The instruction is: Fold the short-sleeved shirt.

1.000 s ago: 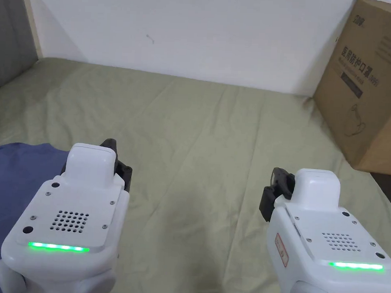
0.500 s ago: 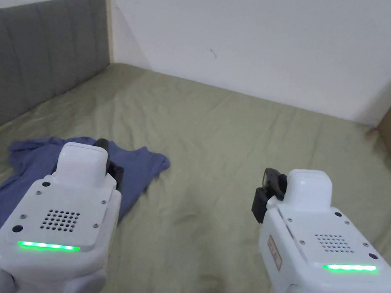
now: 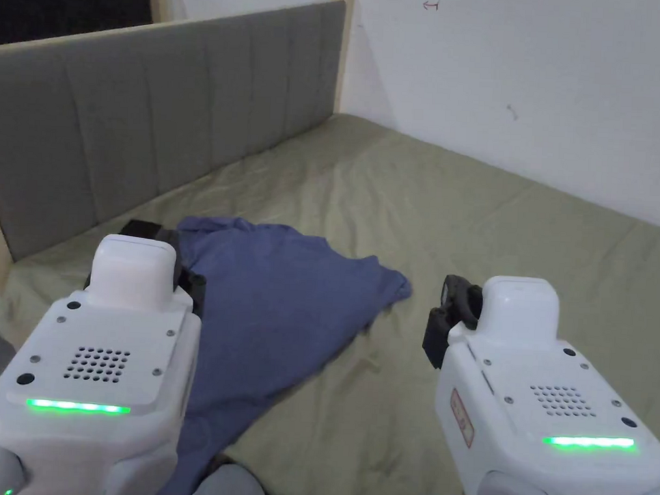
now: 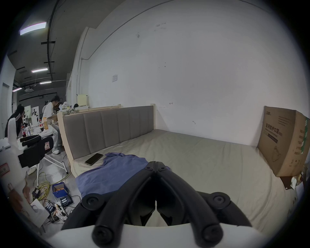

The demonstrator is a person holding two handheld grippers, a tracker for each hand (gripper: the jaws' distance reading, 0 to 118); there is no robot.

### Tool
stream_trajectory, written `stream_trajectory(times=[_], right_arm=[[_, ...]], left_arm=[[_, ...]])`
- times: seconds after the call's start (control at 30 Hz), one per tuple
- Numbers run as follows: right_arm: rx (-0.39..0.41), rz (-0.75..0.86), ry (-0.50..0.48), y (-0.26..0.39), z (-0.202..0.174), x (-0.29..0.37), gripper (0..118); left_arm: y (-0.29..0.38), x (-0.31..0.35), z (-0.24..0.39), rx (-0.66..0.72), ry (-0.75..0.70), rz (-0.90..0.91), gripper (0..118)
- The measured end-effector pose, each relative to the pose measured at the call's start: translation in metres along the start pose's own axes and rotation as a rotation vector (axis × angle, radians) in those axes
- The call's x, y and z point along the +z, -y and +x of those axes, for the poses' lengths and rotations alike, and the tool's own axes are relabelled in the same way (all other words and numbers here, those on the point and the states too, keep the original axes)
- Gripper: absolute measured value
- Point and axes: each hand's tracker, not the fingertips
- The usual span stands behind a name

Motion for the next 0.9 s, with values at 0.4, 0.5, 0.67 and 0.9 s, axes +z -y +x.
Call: stream_trajectory(times=[0.4,0.5,0.67,0.9], right_arm=[[0.019,-0.032,-0.025,0.006,-0.001,-0.012,0],[0.019,-0.040,-0.020,0.006,0.003,-0.017,0],[0.017,-0.047,-0.006,0.005,0.013,-0.024,0],[-0.002,-0.098,0.024,0.013,0.034,-0.048,0]], left_arm=[[0.010,-0.024,-0.006,0.041,0.001,-0.069,13],[0.008,-0.052,-0.002,0.062,0.038,-0.131,99],[0.003,-0.105,0.018,0.042,0.086,-0.172,118],[0.012,-0.251,0.071,0.025,0.234,-0.510,118]])
